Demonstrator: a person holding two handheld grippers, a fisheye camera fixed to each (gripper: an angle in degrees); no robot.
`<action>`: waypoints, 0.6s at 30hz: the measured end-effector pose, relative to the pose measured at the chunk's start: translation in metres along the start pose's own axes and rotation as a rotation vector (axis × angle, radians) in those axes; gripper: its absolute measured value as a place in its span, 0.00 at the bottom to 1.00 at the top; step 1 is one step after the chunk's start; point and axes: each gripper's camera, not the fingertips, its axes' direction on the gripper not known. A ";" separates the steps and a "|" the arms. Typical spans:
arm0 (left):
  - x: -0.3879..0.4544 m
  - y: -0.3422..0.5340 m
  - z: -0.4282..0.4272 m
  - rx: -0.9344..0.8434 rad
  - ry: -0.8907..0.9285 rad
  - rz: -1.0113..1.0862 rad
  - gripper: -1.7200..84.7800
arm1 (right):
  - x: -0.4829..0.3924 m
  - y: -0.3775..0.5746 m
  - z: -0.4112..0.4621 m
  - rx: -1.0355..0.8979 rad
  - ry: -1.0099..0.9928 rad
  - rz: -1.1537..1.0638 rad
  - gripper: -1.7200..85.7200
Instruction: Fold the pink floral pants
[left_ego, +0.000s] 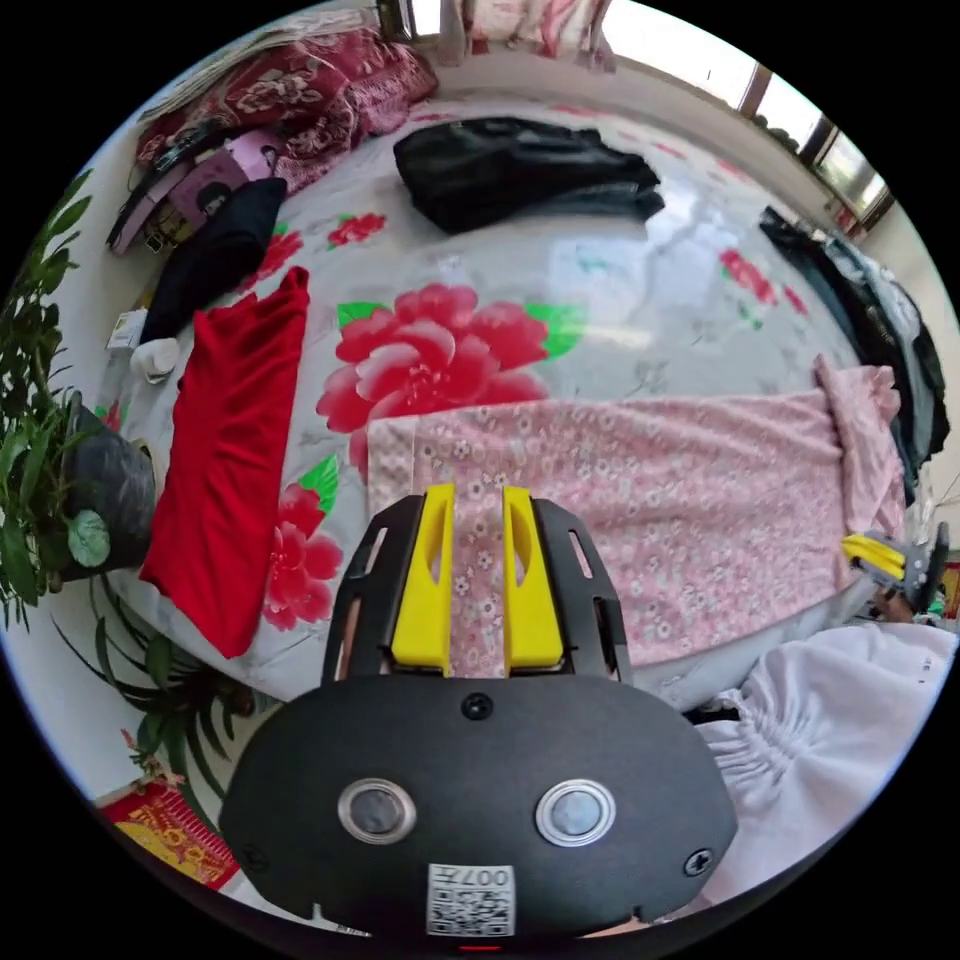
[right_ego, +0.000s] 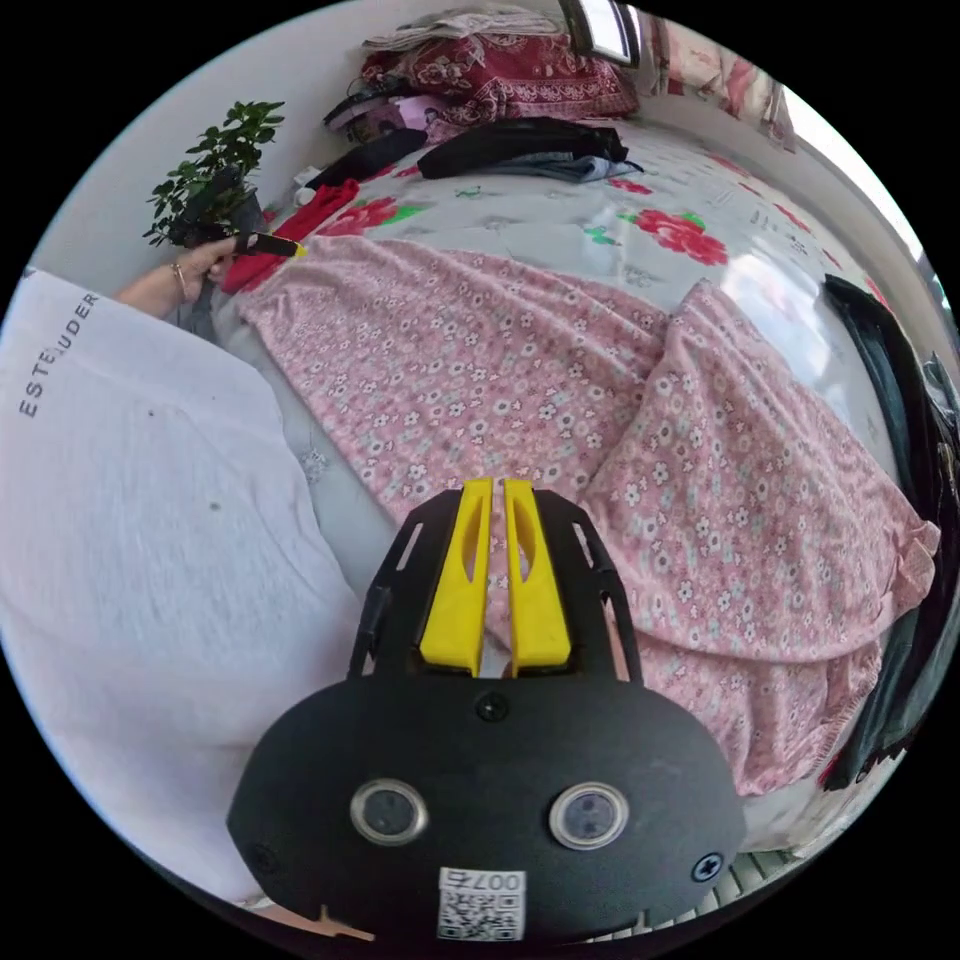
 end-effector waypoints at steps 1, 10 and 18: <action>0.001 0.000 0.011 -0.046 -0.030 -0.001 0.08 | 0.003 -0.006 -0.002 -0.006 0.000 0.008 0.05; -0.011 0.011 0.004 -0.060 -0.146 -0.043 0.02 | 0.074 -0.145 0.022 0.026 0.084 0.146 0.04; -0.030 0.041 -0.045 0.062 -0.137 -0.190 0.06 | 0.115 -0.118 -0.032 0.282 0.040 0.341 0.07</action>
